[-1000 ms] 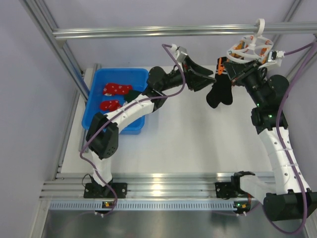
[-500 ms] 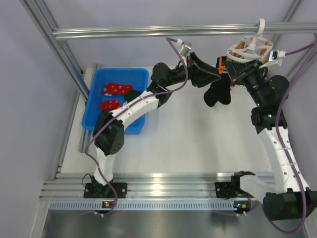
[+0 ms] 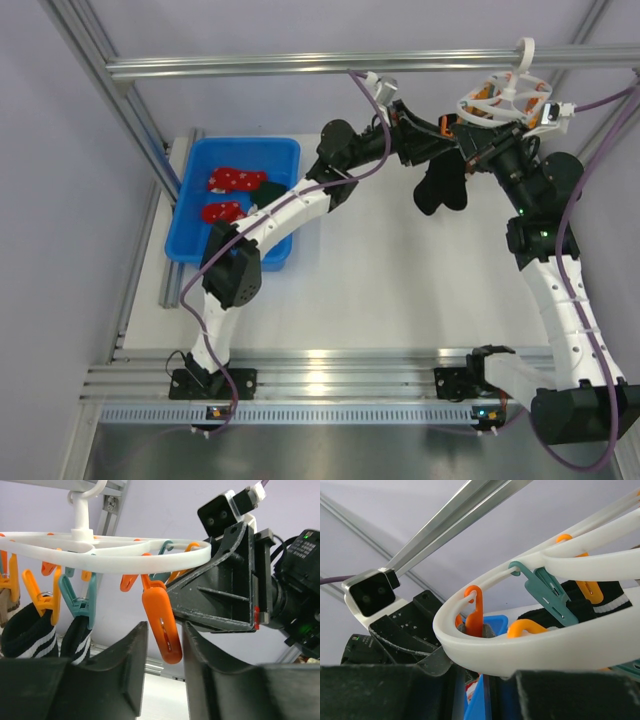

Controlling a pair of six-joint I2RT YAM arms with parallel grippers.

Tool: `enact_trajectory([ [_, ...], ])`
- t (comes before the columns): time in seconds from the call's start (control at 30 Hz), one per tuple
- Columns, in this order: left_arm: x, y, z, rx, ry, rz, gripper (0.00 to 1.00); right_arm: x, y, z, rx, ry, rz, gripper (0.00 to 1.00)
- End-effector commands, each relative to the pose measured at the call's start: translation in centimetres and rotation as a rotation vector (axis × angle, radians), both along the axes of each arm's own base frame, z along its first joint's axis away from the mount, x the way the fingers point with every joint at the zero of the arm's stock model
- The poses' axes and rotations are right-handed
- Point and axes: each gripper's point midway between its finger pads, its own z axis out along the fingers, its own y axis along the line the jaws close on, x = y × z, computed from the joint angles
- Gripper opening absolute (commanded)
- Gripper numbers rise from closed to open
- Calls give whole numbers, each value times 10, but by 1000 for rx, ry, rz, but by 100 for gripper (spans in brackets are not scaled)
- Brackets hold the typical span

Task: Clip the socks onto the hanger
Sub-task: Open the clamp at the hanger.

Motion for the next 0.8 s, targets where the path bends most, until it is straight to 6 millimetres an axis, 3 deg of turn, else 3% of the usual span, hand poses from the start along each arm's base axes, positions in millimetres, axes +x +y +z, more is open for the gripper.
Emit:
enact_trajectory([
  [0.0, -6, 1, 18, -40, -38, -10, 36, 6, -3, 11, 13, -49, -7, 0],
  [0.07, -5, 1, 16, -38, -46, -1, 27, 6, -4, 10, 13, -42, -12, 0],
  [0.1, -4, 1, 15, -31, -47, 5, 19, 7, -5, 4, 12, -12, -16, 5],
  [0.17, -3, 2, 15, -23, -81, 24, 12, 7, -9, 3, 1, 8, -39, 20],
  [0.2, -2, 2, 15, -15, -88, 32, 6, 6, -10, 1, -6, 16, -45, 36],
  [0.3, 4, 0, 11, 11, -146, 88, 1, 0, -14, -1, -34, 11, -59, 56],
  [0.5, 14, 1, 4, 73, -282, 197, 0, -12, -17, 7, -115, -52, -76, 65],
  [0.77, 4, -2, 1, 123, -489, 288, 0, -12, -11, 22, -155, -117, -41, 66],
])
